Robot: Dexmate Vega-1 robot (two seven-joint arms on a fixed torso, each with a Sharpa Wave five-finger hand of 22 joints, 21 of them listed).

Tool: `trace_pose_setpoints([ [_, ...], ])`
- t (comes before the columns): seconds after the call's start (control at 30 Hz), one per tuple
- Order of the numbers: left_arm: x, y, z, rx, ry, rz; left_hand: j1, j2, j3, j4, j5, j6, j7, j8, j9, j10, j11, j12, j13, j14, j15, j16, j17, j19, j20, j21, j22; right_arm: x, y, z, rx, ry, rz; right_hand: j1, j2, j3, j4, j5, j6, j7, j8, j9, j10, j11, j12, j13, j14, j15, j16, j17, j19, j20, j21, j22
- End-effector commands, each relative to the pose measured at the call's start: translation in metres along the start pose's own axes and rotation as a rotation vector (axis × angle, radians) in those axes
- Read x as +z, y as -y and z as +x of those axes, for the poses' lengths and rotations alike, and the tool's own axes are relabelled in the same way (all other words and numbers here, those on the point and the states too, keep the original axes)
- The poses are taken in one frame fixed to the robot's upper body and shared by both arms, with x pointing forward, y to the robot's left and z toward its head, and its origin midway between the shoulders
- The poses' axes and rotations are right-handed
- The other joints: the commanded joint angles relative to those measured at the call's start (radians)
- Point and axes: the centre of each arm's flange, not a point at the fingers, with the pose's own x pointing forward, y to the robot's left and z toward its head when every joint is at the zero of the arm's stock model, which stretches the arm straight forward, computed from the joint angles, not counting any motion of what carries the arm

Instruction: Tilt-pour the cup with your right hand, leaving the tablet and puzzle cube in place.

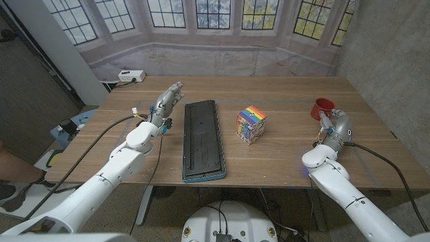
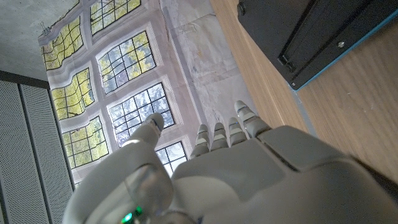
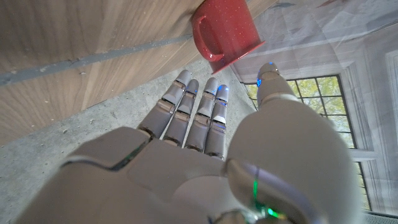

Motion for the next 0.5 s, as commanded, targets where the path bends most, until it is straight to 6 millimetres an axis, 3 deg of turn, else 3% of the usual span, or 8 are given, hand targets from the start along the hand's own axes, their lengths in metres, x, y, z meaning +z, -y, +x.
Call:
trace_pose_setpoints([
  [0.03, 0.0003, 0.0006, -0.0047, 0.003, 0.002, 0.0, 0.011, 0.002, 0.0, -0.006, 0.006, 0.005, -0.001, -0.001, 0.002, 0.003, 0.006, -0.001, 0.004, 0.002, 0.0, 0.0, 0.002, 0.0, -0.003, -0.002, 0.004, -0.0043, -0.0143, 0.006, -0.03, -0.026, -0.052, 0.008, -0.004, -0.005, 0.003, 0.008, 0.017, -0.002, 0.004, 0.005, 0.016, -0.002, 0.006, 0.003, 0.012, -0.089, 0.006, 0.002, -0.002, -0.009, -0.001, 0.003],
  [0.5, 0.0011, 0.0021, -0.0083, 0.004, 0.002, 0.0, 0.016, 0.002, -0.002, -0.013, 0.006, 0.008, -0.001, 0.0, 0.002, 0.005, 0.008, -0.002, 0.004, 0.002, 0.001, 0.0, 0.002, 0.002, -0.005, -0.002, 0.004, -0.0046, -0.024, 0.0087, -0.052, -0.042, -0.09, 0.029, -0.007, -0.013, 0.007, 0.015, 0.081, -0.007, 0.012, 0.005, 0.08, -0.015, 0.015, 0.004, 0.045, -0.111, 0.012, 0.003, 0.019, -0.034, 0.006, 0.004],
])
